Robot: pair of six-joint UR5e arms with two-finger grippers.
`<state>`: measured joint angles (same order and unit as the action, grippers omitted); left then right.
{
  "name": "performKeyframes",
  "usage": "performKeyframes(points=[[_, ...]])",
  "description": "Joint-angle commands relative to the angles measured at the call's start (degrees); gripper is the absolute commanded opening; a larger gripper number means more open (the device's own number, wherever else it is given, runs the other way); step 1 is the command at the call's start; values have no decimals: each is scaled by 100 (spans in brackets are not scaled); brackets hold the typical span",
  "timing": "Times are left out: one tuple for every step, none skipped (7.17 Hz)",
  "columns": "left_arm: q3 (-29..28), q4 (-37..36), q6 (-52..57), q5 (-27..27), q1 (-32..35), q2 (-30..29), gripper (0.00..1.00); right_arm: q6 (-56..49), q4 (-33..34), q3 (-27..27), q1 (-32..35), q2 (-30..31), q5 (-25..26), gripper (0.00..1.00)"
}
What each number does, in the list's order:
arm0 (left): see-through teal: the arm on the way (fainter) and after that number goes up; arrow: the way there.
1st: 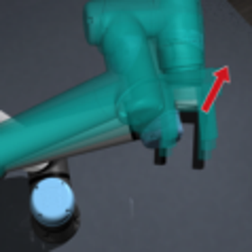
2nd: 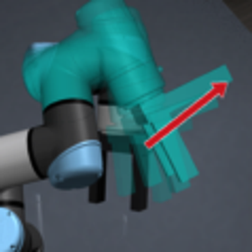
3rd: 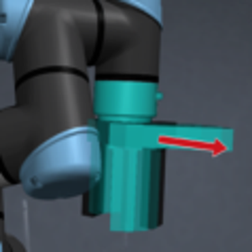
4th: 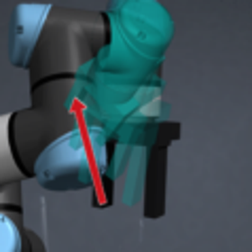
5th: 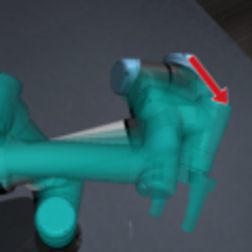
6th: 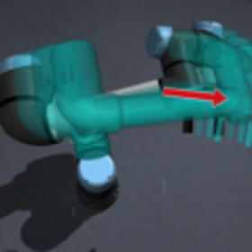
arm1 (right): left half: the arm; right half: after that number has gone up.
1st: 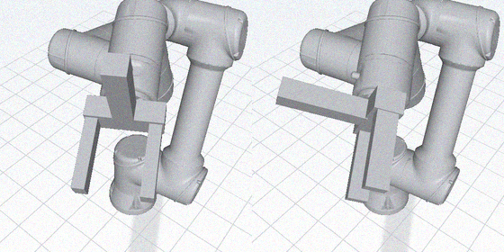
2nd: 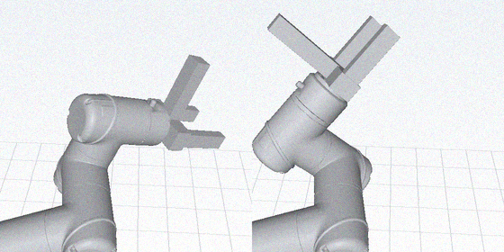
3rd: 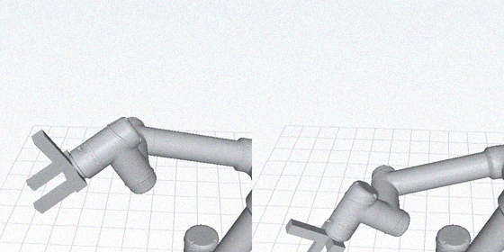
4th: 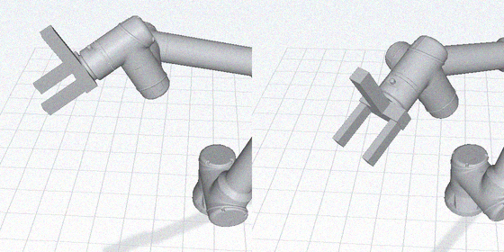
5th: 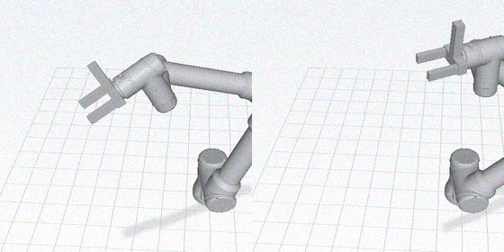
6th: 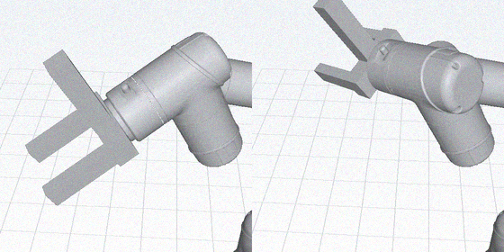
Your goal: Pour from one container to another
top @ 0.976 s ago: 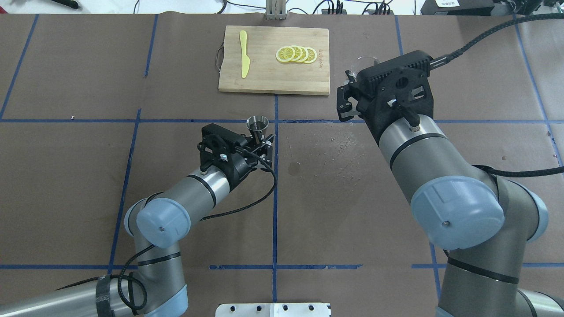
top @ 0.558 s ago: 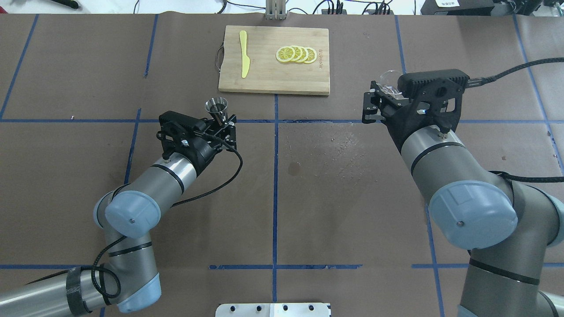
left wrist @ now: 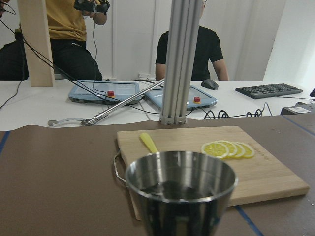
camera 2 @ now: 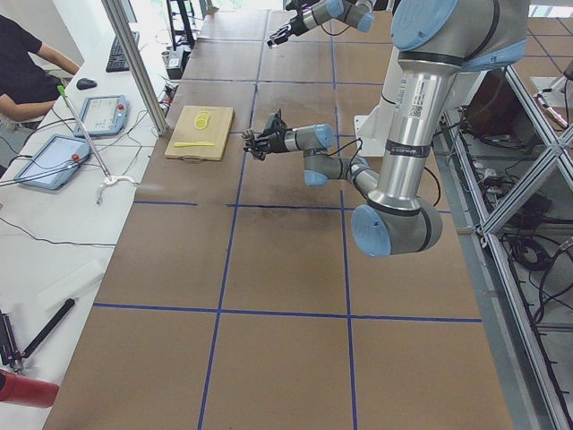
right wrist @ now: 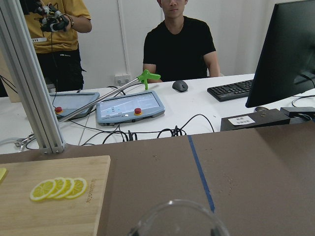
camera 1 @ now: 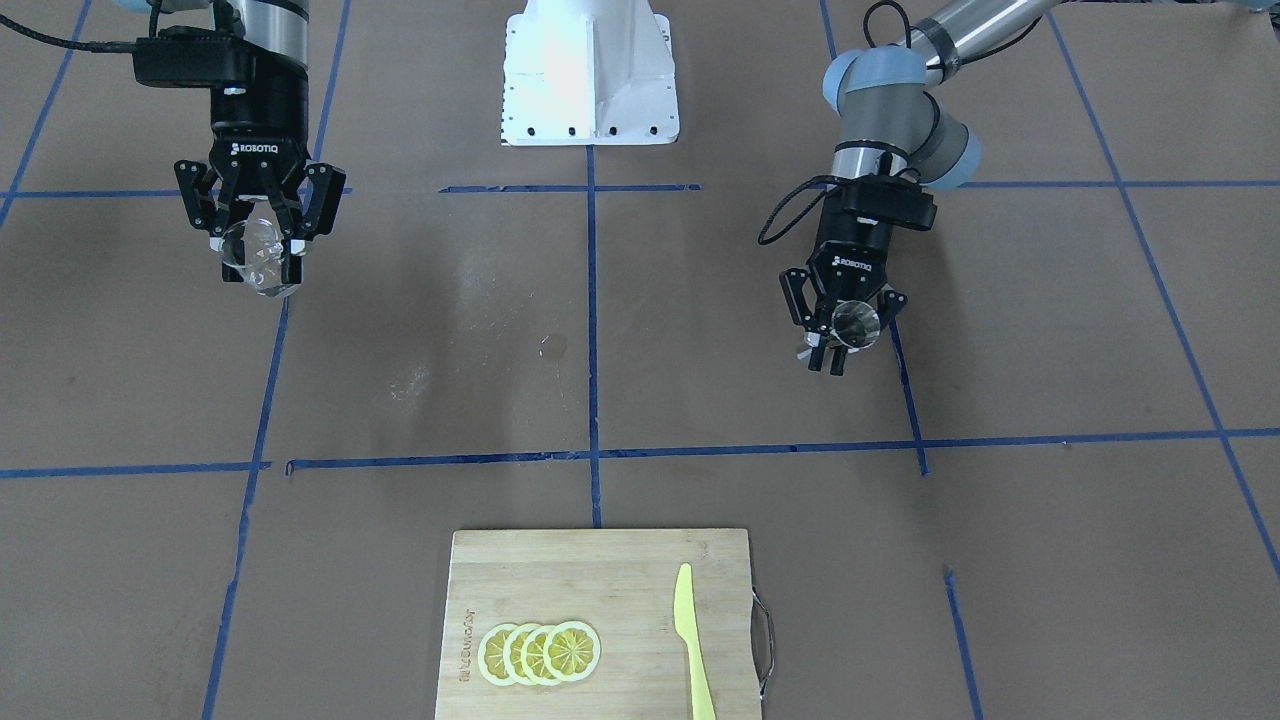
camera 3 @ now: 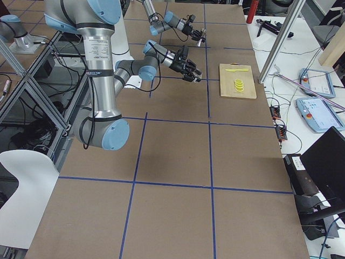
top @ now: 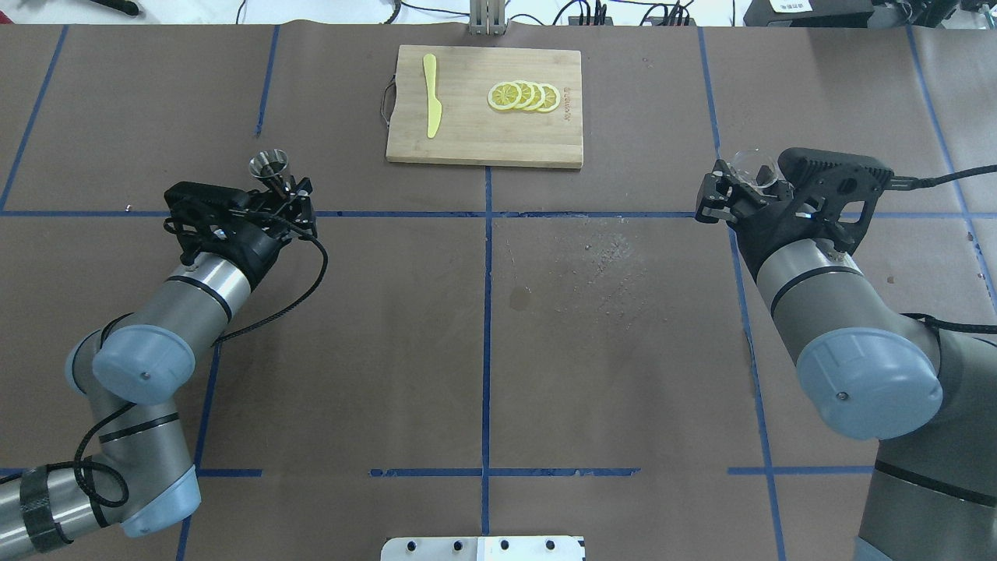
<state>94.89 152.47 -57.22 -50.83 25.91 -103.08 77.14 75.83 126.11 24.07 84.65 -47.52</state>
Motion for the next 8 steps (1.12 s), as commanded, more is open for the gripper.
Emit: performKeyframes(points=[[64, -16, -421, 754, 28, 514, 0, 30, 2, 1, 19, 419, -3, 0], [38, -7, -822, 1185, 19, 804, 0, 30, 2, -8, 19, 447, -12, 0], [-14, -7, -1131, 1581, -7, 920, 0, 30, 2, -17, 10, 490, -20, 0], [-145, -7, -1447, 1767, -68, 1052, 0, 117, -7, -25, 10, 508, -38, 0], [-260, 2, -1650, 2108, -295, 1088, 0, 422, -7, -60, 1, 508, -38, 0], [-296, 2, -1757, 2425, -523, 1088, 0, 495, -24, -78, -7, 561, -38, 0], [-296, 10, -1775, 2568, -613, 1088, 0, 652, -312, -96, -25, 753, -38, 0], [-287, 10, -1776, 2578, -631, 1088, 0, 697, -1637, -392, -25, 1355, -55, 0]])
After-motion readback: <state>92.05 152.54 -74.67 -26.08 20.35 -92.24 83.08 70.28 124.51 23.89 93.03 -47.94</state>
